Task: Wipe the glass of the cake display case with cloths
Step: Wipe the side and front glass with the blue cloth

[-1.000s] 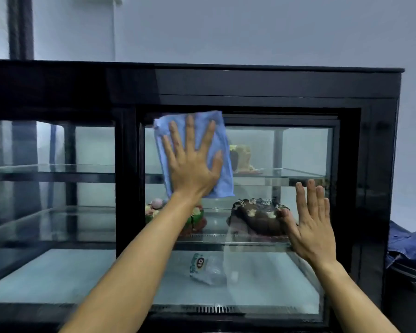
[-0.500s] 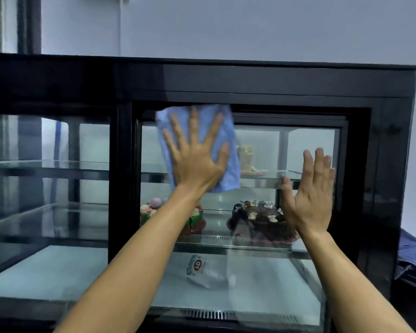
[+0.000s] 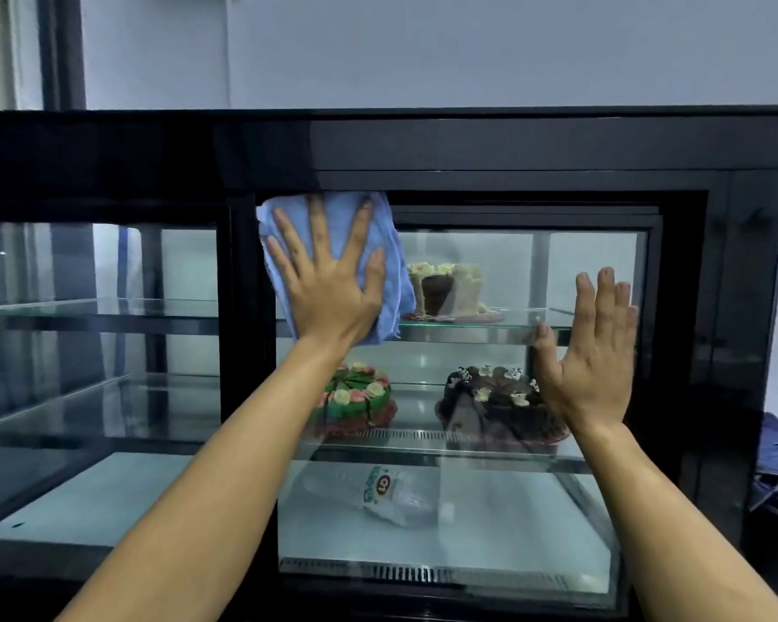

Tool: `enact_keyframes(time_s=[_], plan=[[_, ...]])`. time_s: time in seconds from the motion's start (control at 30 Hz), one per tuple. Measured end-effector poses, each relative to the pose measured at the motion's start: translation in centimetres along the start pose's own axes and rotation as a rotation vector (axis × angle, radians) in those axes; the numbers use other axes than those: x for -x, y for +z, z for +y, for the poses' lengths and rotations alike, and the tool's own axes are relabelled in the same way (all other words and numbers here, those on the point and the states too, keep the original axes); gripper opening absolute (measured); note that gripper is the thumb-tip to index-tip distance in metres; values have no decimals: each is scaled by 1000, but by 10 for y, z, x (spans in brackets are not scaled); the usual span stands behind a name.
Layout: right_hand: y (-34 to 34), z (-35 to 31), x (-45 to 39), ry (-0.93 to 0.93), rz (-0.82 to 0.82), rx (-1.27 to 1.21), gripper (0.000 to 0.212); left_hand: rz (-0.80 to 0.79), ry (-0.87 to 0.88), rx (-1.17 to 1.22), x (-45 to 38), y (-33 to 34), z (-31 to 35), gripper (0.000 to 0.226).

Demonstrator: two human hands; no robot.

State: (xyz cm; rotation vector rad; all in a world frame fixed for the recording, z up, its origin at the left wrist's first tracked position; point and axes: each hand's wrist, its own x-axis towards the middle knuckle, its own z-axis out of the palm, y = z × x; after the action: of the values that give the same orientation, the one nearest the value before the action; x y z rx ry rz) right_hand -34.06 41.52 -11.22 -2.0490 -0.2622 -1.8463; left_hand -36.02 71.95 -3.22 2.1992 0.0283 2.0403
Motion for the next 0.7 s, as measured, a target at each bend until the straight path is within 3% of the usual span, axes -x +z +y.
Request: enact_keyframes(time_s=[0.07, 0.13, 0.2, 0.33, 0.4, 0.7], plan=[[1, 0, 1, -4, 2, 12, 74, 24, 65, 14, 1, 6, 32, 57], [1, 2, 2, 3, 0, 14, 75, 3, 246, 38, 2, 10, 57, 56], [1, 1, 2, 17, 0, 11, 74, -2, 374, 64, 0, 11, 52, 56], [1, -2, 2, 11, -7, 23, 74, 52, 69, 99, -1, 6, -20, 61], [1, -2, 2, 8, 4, 31, 74, 43, 17, 80, 1, 4, -33, 61], [-15, 13, 2, 21, -106, 62, 67, -55, 91, 59, 8, 3, 81, 59]])
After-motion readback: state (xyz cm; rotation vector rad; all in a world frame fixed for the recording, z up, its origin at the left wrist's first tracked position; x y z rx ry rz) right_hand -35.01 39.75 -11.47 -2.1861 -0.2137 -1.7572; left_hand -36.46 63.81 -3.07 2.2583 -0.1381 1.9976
